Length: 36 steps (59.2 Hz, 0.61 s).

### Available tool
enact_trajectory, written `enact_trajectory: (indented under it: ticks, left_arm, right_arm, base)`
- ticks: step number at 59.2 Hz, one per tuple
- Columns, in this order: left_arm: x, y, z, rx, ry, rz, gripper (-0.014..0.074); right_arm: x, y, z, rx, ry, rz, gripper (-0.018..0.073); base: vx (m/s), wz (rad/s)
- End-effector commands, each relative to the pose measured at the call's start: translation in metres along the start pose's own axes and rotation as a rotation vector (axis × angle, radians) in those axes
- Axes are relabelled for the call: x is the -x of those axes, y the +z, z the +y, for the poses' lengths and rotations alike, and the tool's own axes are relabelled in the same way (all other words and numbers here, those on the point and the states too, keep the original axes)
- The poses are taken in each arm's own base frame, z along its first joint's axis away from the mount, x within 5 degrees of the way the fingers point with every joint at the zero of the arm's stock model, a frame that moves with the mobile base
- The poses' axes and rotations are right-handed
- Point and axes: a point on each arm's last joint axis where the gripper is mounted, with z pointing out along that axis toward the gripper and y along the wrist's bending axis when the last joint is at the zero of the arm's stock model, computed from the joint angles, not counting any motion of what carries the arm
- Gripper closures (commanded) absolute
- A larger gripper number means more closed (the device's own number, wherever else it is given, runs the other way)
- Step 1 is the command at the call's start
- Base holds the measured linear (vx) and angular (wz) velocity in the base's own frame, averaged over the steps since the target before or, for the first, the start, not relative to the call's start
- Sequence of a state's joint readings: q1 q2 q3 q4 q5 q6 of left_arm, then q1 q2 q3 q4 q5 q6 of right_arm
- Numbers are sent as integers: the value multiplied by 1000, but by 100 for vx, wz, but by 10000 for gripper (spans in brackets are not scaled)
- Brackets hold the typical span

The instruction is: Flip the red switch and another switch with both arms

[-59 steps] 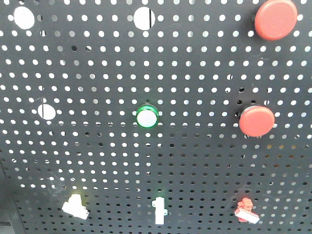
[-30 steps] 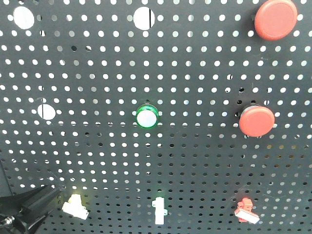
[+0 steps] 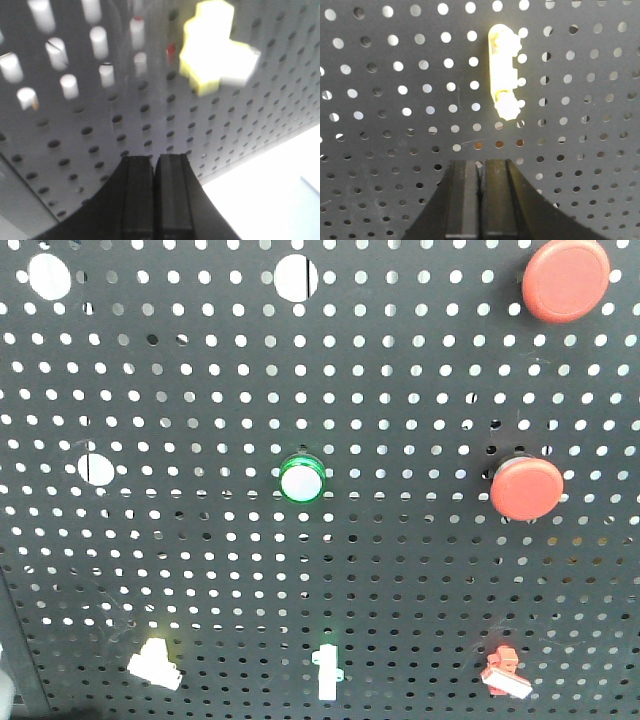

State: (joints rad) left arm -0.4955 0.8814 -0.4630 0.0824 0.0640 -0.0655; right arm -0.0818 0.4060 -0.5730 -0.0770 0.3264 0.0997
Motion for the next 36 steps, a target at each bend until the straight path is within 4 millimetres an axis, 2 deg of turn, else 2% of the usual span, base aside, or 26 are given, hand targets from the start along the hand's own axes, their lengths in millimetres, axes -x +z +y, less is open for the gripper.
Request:
enact_trajectory:
  ticks: [1, 5, 9, 29, 36]
  left_arm:
    - [36, -13, -1, -19, -44, -287, 594]
    - [47, -20, -2, -28, -58, -412, 594]
    - [52, -22, -2, -30, -58, -451, 594]
    - [52, 6, -2, -27, -46, -319, 594]
    - [42, 12, -2, -20, -45, -212, 594]
  right_arm:
    - [17, -1, 1, 7, -8, -98, 566]
    - [17, -1, 1, 7, -8, -97, 566]
    - [17, -1, 1, 7, -8, -97, 566]
    - [17, -1, 1, 7, -9, -96, 566]
    - [17, -1, 1, 6, -14, -96, 566]
  base:
    - [0, 0]
    - [0, 0]
    - [0, 0]
    - [0, 0]
    - [0, 0]
